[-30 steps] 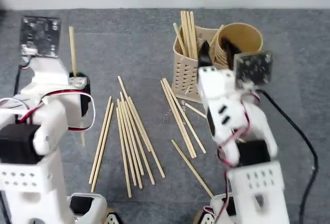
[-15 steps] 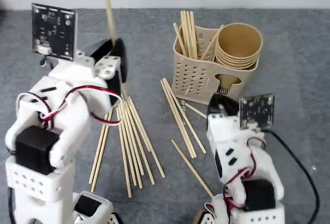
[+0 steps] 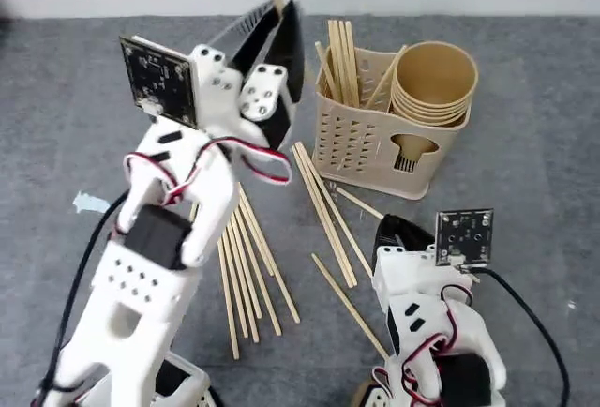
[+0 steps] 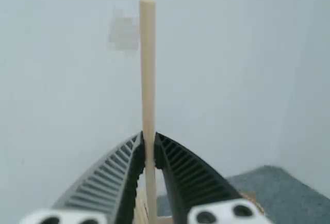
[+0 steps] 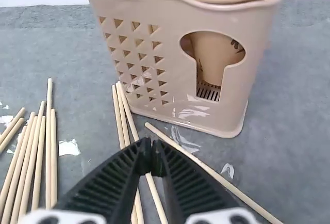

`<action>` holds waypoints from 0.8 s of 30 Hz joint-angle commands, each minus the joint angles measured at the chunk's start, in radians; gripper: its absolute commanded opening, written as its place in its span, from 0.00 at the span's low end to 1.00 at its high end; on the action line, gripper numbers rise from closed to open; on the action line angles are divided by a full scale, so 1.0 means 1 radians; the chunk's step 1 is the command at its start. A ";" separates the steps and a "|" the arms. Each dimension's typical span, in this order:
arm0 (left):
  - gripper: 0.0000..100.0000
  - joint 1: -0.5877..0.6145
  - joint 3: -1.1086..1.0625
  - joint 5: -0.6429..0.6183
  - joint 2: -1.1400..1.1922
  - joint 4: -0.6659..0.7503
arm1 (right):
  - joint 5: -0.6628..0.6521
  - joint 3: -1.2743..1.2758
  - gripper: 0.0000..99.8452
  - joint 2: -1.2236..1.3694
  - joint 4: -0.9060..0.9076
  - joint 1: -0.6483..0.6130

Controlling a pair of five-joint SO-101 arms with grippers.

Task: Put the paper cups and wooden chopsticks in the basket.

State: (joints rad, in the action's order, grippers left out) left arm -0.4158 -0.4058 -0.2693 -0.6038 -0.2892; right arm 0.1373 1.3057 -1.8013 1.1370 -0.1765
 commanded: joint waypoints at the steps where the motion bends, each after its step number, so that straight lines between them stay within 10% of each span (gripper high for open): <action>1: 0.01 -0.005 0.073 -0.058 0.112 0.075 | 0.015 -0.003 0.01 -0.001 -0.021 0.004; 24: 0.12 -0.026 0.229 -0.069 0.436 -0.143 | 0.017 -0.003 0.01 -0.001 -0.018 0.004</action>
State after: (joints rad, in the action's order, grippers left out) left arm -0.4281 -0.2263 -0.3307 -0.1573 -0.3736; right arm 0.1450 1.3088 -1.8029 1.1370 -0.1765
